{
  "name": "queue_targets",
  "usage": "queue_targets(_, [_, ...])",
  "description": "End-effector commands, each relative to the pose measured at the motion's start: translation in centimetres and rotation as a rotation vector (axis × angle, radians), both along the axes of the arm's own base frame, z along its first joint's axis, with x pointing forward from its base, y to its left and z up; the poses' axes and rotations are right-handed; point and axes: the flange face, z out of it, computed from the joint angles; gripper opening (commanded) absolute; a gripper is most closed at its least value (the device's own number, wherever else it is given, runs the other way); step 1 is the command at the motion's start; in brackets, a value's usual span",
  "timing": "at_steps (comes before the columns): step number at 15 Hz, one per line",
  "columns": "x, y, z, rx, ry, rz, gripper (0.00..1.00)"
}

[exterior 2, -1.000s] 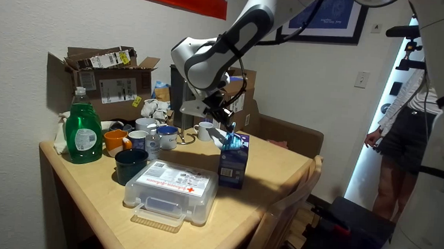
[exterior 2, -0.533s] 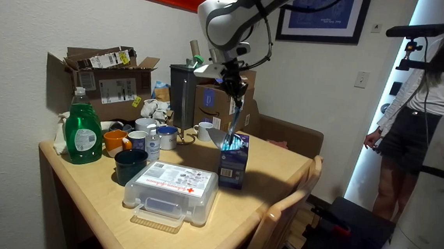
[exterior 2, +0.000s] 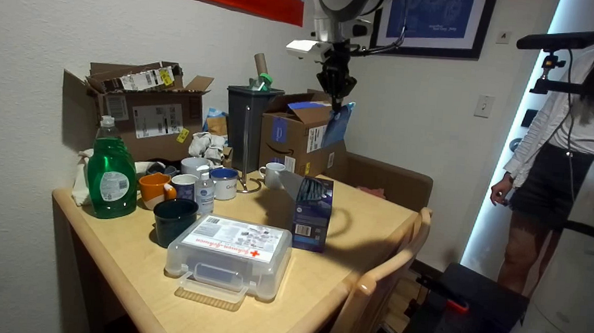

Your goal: Take a packet out of the box and place it on the table

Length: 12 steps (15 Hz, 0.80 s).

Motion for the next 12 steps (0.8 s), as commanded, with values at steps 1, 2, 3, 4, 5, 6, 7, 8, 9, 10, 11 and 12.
queue_targets(1, [-2.1,-4.5,-2.0,0.108,-0.106,-0.081,0.0])
queue_targets(2, [-2.3,-5.9,-3.1,0.139,-0.134,-0.113,0.0])
queue_targets(3, [-2.6,-7.2,-4.5,0.177,-0.166,-0.149,0.0])
queue_targets(4, [-2.9,-8.3,-5.8,0.216,-0.197,-0.184,0.0])
queue_targets(5, [-3.1,-9.5,-7.2,0.253,-0.237,-0.222,0.0])
queue_targets(6, [-3.5,-10.4,-8.4,0.272,-0.268,-0.252,0.0])
queue_targets(7, [-3.6,-11.3,-9.7,0.292,-0.303,-0.287,0.0])
queue_targets(8, [-4.0,-12.0,-10.9,0.309,-0.336,-0.323,0.0])
queue_targets(9, [-4.3,-12.6,-12.1,0.319,-0.368,-0.36,0.0])
queue_targets(10, [-4.7,-13.0,-13.2,0.324,-0.395,-0.386,0.0])
queue_targets(11, [-4.9,-13.3,-14.4,0.331,-0.419,-0.414,0.0])
queue_targets(12, [-5.3,-13.5,-15.4,0.327,-0.438,-0.438,0.0])
